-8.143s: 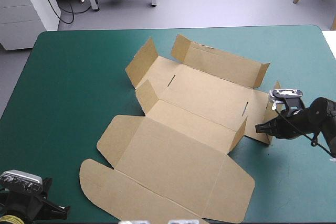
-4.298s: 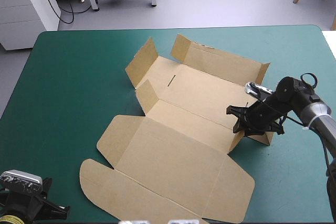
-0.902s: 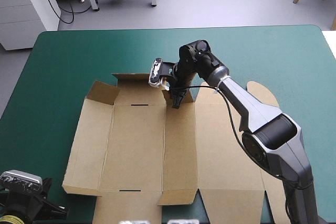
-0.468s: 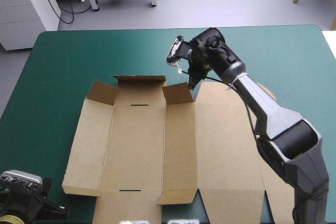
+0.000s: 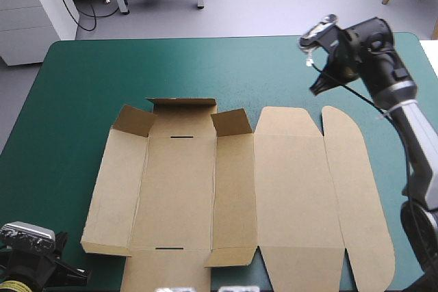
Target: Fold the box
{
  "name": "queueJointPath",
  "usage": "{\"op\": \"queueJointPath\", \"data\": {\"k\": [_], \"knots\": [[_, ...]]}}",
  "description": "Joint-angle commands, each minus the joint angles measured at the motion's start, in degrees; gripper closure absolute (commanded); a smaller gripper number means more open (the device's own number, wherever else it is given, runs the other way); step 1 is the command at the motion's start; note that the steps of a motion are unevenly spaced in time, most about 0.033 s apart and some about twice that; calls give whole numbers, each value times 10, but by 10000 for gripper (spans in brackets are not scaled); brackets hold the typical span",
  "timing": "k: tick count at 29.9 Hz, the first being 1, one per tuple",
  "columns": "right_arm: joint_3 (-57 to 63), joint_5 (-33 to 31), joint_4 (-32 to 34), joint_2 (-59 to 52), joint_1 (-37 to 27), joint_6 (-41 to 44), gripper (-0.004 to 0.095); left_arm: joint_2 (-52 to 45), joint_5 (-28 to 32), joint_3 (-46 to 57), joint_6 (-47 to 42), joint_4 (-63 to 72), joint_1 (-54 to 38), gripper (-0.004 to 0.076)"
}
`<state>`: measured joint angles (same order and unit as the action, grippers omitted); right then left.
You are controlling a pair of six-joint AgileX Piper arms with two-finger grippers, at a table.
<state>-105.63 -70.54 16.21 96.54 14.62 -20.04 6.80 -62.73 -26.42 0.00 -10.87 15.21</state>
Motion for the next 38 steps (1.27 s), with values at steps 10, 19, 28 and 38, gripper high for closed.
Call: {"op": "queueJointPath", "data": {"k": [10,19,28,38], "knots": [[244,16,-154,-227,-287,18,927,10,33,-11,-6,-2,-1,734],[438,47,-198,-406,-345,51,927,10,33,-11,-6,-2,-1,734],[588,81,-252,-561,-344,47,927,10,33,-11,-6,-2,-1,734],[675,118,-335,-637,-344,18,927,10,19,-17,-5,56,-1,734]]}}
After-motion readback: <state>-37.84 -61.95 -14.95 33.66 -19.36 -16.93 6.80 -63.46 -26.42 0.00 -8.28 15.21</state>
